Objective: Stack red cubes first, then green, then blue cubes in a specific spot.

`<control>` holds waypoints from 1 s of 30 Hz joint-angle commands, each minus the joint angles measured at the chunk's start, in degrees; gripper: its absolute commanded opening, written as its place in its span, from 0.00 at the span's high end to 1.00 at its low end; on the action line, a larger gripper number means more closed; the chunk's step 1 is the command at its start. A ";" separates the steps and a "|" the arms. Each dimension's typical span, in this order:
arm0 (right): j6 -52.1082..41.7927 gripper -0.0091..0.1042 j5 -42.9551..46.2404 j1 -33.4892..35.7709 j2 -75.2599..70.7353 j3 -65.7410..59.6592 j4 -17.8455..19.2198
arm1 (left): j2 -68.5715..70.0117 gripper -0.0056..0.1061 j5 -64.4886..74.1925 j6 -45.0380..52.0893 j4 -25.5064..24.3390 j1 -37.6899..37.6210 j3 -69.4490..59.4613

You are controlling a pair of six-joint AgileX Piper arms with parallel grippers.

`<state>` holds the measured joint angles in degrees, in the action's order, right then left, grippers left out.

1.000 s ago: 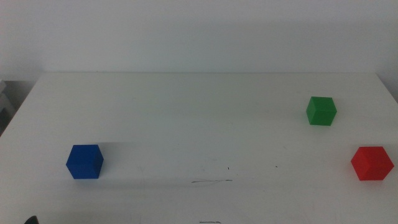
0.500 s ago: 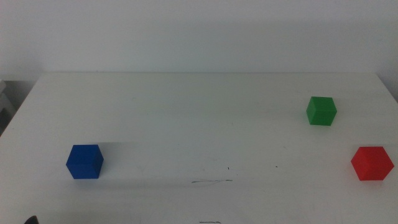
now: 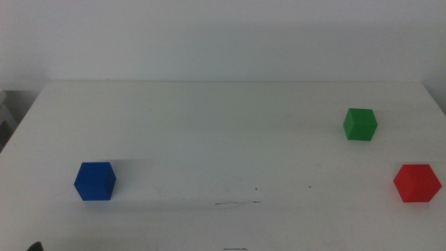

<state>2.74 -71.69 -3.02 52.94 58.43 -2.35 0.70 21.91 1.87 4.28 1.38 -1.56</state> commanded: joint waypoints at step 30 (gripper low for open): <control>-3.65 0.09 0.85 0.00 30.85 16.61 4.86 | 1.46 0.14 -4.36 -0.11 0.84 -0.25 0.10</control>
<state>0.52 -70.94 -3.02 83.95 72.49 1.36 0.70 21.91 1.87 4.28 1.38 -1.56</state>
